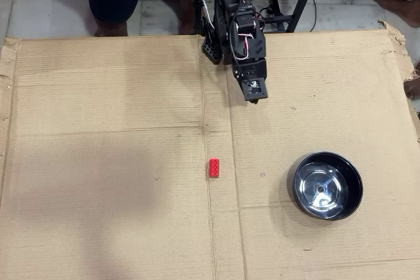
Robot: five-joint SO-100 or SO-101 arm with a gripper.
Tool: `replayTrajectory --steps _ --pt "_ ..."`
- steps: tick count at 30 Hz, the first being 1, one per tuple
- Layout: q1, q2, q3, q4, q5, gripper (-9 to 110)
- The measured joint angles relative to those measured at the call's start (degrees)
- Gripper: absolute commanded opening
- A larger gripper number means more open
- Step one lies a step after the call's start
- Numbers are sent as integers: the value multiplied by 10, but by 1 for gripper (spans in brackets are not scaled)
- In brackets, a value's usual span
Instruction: Grasp a lego block and put it in the bin.
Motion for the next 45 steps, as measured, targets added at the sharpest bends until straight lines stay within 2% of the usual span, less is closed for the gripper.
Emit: replayTrajectory --steps 10,18,20,25,29,45 --pt "3 -161 -163 0 239 0" --pt "42 -297 -297 0 374 0" --pt "54 -333 -332 0 388 4" --pt "80 -429 -424 0 396 21" --pt "97 -513 -502 1 396 29" --pt "176 -814 -754 2 397 30"
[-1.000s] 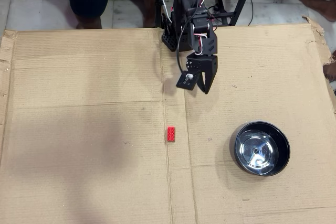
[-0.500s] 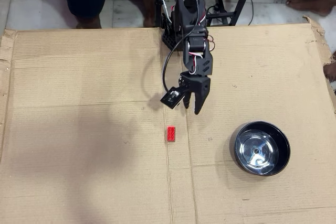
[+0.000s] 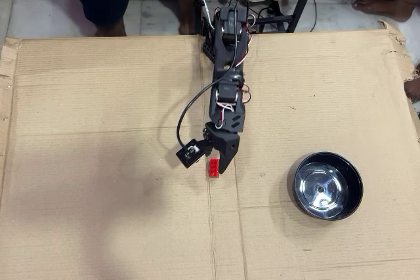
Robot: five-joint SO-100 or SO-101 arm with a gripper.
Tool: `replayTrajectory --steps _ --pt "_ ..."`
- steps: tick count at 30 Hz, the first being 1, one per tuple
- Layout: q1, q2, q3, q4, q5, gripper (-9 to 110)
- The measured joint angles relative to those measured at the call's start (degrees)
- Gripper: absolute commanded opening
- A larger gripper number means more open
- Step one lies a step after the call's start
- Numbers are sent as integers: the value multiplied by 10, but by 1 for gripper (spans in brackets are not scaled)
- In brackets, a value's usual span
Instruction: Grasp a lego block and put it in the bin.
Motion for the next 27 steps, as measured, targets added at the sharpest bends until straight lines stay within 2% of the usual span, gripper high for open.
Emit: replayTrajectory --steps 7,17,27 --pt "15 -30 -24 0 -20 29" --pt "27 -30 -26 33 -241 29" --pt "25 -30 -26 79 -336 29"
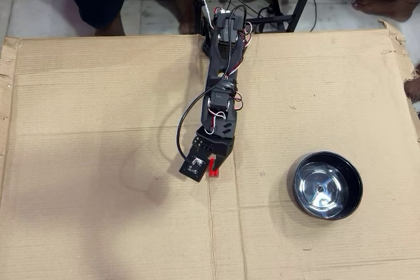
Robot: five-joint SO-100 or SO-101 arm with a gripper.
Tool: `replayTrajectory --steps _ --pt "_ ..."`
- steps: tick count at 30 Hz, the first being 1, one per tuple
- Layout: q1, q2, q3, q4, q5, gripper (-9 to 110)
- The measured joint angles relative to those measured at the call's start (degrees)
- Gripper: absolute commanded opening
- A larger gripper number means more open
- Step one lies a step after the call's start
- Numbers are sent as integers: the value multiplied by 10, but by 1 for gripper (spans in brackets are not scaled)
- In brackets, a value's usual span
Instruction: Grasp a lego block and put it in the bin.
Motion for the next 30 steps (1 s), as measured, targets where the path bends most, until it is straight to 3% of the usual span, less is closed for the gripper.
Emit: replayTrajectory --steps 15,30 --pt "-16 -32 -1 67 -161 29" --pt "-41 -121 -23 9 -160 29"
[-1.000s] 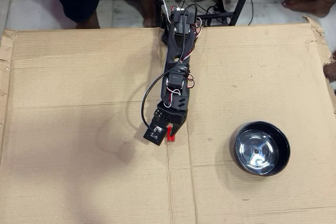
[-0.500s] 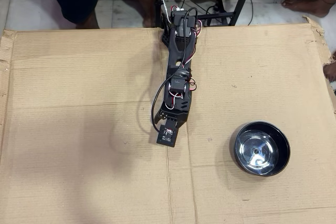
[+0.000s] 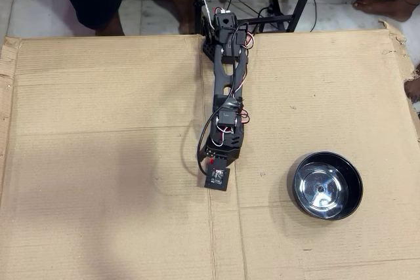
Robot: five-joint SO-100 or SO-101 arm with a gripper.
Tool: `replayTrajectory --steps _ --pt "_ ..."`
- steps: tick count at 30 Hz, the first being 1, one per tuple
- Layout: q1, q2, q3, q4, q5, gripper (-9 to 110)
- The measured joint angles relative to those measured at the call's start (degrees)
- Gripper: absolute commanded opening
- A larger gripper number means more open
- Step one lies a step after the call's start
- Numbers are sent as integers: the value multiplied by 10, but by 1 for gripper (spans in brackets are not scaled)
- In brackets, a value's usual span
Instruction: Grasp a lego block and put it in the bin.
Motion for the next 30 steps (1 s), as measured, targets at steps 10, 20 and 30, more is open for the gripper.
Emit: replayTrajectory --steps 10,20,30 --pt "1 -26 -4 -65 -2 0" --pt "2 -27 -4 -65 -2 0" --pt "-22 48 -4 -48 14 0"
